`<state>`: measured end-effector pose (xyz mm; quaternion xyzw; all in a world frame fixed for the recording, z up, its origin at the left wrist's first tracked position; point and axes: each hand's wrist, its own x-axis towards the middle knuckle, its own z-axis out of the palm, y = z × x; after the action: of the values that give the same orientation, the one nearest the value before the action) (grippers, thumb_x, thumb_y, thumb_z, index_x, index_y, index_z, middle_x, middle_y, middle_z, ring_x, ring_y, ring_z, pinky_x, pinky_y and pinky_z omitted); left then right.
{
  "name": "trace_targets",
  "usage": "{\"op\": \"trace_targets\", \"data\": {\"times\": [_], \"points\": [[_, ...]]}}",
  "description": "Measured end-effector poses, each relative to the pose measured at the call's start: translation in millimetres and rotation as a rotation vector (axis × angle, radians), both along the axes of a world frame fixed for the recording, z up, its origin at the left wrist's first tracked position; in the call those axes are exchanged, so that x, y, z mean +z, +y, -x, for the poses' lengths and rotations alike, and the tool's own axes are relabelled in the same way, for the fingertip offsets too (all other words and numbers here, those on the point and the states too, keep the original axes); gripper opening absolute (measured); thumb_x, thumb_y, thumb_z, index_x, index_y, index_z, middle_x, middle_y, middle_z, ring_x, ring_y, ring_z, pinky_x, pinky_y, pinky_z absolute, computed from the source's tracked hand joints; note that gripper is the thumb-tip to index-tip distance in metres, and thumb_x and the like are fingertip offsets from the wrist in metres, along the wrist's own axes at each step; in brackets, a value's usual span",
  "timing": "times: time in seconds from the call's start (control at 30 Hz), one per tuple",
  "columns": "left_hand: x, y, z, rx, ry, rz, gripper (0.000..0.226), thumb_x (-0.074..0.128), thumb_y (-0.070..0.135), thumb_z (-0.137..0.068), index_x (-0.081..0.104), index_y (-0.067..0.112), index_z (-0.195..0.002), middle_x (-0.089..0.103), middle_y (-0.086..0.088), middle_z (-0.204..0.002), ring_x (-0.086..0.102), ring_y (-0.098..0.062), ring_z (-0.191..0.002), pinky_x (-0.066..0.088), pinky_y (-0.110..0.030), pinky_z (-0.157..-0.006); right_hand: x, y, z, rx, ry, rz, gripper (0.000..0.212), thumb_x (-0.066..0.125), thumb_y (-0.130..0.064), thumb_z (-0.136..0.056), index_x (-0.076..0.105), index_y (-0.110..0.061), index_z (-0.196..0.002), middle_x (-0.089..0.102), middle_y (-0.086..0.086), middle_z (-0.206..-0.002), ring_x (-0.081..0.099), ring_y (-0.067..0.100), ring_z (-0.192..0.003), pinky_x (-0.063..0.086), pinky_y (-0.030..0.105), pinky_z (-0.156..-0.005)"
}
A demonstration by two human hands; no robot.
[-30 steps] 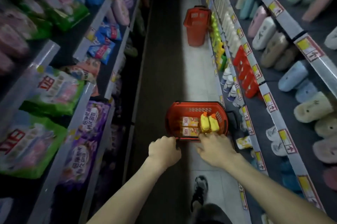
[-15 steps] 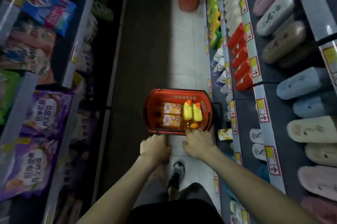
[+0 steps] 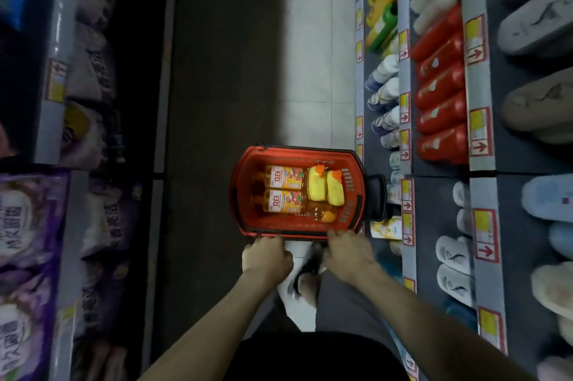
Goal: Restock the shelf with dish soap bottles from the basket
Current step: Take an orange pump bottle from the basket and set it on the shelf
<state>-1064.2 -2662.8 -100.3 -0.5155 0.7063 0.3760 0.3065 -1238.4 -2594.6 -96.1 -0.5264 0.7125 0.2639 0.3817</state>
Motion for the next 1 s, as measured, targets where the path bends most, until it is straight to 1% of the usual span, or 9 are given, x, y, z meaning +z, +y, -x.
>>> {"op": "trace_targets", "data": {"times": [0.1,0.2,0.3,0.4,0.53,0.7,0.83,0.93,1.0], "points": [[-32,-5,20,-0.028,-0.022,-0.011,0.032,0.050,0.032,-0.099,0.064,0.020,-0.124,0.070,-0.007,-0.129,0.066,-0.033,-0.120,0.049,-0.042,-0.098,-25,-3,22,0.000,-0.007,-0.047,0.041,0.048,-0.040,-0.104,0.053,-0.014,-0.135,0.063,0.010,-0.137,0.059,0.032,-0.127,0.050,0.042,-0.102],[-70,-8,41,-0.020,-0.049,-0.023,0.033,0.052,0.032,-0.098,0.064,0.019,-0.126,0.070,-0.008,-0.130,0.066,-0.034,-0.121,0.048,-0.043,-0.103,-61,-8,43,0.088,-0.035,-0.054,0.039,0.047,-0.038,-0.104,0.050,-0.016,-0.136,0.061,0.009,-0.137,0.058,0.031,-0.127,0.050,0.042,-0.101],[-109,-5,61,0.065,-0.071,-0.066,0.032,0.054,0.031,-0.097,0.067,0.016,-0.123,0.071,-0.011,-0.126,0.068,-0.036,-0.117,0.051,-0.042,-0.098,-101,-15,59,0.164,-0.065,-0.058,0.039,0.049,-0.038,-0.102,0.051,-0.016,-0.134,0.063,0.009,-0.134,0.060,0.032,-0.124,0.050,0.040,-0.098],[-152,3,80,0.153,-0.071,-0.110,0.030,0.054,0.028,-0.096,0.067,0.016,-0.120,0.073,-0.012,-0.121,0.070,-0.036,-0.113,0.053,-0.040,-0.089,-147,-19,71,0.199,-0.093,-0.053,0.037,0.051,-0.036,-0.100,0.055,-0.014,-0.130,0.066,0.010,-0.125,0.066,0.034,-0.115,0.053,0.040,-0.091],[-211,17,103,0.194,-0.059,-0.164,0.030,0.053,0.026,-0.097,0.068,0.013,-0.119,0.073,-0.015,-0.120,0.071,-0.040,-0.111,0.055,-0.043,-0.089,-213,-14,79,0.213,-0.115,-0.045,0.034,0.055,-0.033,-0.097,0.058,-0.013,-0.124,0.068,0.010,-0.119,0.070,0.035,-0.106,0.055,0.039,-0.082],[-281,26,123,0.178,-0.019,-0.159,0.030,0.051,0.025,-0.102,0.062,0.011,-0.127,0.069,-0.016,-0.121,0.068,-0.039,-0.115,0.055,-0.045,-0.091,-289,-2,89,0.245,-0.094,-0.060,0.046,0.059,-0.035,-0.097,0.051,-0.017,-0.139,0.065,0.010,-0.125,0.067,0.029,-0.112,0.053,0.037,-0.083],[-320,28,138,0.138,-0.008,-0.170,0.032,0.051,0.025,-0.101,0.063,0.013,-0.129,0.070,-0.015,-0.123,0.067,-0.039,-0.116,0.054,-0.045,-0.092,-323,6,100,0.256,-0.092,-0.041,0.057,0.062,-0.037,-0.096,0.043,-0.019,-0.146,0.062,0.011,-0.128,0.066,0.030,-0.113,0.054,0.038,-0.084],[-340,31,145,0.129,0.007,-0.242,0.035,0.051,0.022,-0.101,0.063,0.014,-0.132,0.069,-0.018,-0.126,0.067,-0.042,-0.117,0.054,-0.046,-0.092,-340,2,106,0.205,-0.180,-0.057,0.055,0.065,-0.034,-0.094,0.045,-0.021,-0.143,0.061,0.012,-0.129,0.067,0.034,-0.112,0.054,0.041,-0.087],[-346,35,150,0.185,0.046,-0.308,0.037,0.051,0.022,-0.102,0.061,0.013,-0.137,0.068,-0.022,-0.129,0.066,-0.045,-0.117,0.054,-0.048,-0.094,-346,-2,107,0.132,-0.224,-0.102,0.051,0.066,-0.034,-0.094,0.047,-0.022,-0.140,0.055,0.014,-0.135,0.064,0.037,-0.118,0.052,0.043,-0.093]]}}
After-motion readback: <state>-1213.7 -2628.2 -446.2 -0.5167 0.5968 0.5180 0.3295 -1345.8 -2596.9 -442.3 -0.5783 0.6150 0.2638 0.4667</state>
